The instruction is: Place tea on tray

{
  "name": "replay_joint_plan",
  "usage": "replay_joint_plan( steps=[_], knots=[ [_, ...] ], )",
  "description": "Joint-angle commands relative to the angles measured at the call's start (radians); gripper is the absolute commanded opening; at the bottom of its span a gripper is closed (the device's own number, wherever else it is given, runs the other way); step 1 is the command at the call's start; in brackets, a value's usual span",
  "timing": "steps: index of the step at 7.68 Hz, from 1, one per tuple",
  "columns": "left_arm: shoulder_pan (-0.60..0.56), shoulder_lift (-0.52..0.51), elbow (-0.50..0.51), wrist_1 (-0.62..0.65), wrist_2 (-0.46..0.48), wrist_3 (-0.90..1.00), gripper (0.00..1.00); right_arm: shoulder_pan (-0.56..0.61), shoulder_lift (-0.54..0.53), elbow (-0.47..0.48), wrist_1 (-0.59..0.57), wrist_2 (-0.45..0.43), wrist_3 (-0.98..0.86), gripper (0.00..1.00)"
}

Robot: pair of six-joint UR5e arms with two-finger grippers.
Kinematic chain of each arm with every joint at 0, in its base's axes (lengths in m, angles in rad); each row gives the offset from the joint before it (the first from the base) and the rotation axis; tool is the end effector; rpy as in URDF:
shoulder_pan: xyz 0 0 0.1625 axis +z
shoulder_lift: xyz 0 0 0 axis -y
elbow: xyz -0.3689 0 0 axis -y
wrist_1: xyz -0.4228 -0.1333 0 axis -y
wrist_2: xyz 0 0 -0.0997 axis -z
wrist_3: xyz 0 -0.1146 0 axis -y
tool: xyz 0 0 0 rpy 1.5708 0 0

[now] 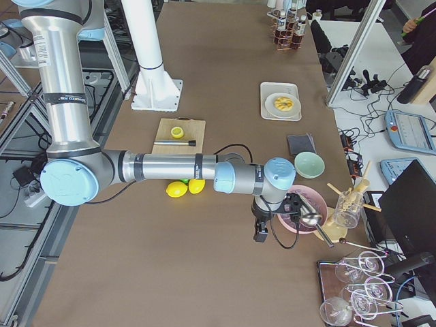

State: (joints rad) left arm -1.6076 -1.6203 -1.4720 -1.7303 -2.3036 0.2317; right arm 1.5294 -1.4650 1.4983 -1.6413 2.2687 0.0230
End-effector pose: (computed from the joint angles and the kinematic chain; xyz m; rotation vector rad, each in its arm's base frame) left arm -0.0768 -0.5465 0.6255 0.2027 0.7129 0.2263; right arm 0.0365 -0.5599 0.6067 -0.0581 -0.6963 -0.0047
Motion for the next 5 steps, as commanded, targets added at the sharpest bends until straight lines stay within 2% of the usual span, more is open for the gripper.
replay_joint_plan(
  steps=[1,5],
  knots=[
    [0.000,0.003,0.009,-0.061,0.001,0.000,0.98,0.002,-0.002,0.006,0.000,0.000,0.000,1.00],
    [0.008,0.008,-0.004,-0.066,0.001,-0.008,0.98,0.005,-0.008,0.008,0.000,0.002,0.000,1.00]
  ],
)
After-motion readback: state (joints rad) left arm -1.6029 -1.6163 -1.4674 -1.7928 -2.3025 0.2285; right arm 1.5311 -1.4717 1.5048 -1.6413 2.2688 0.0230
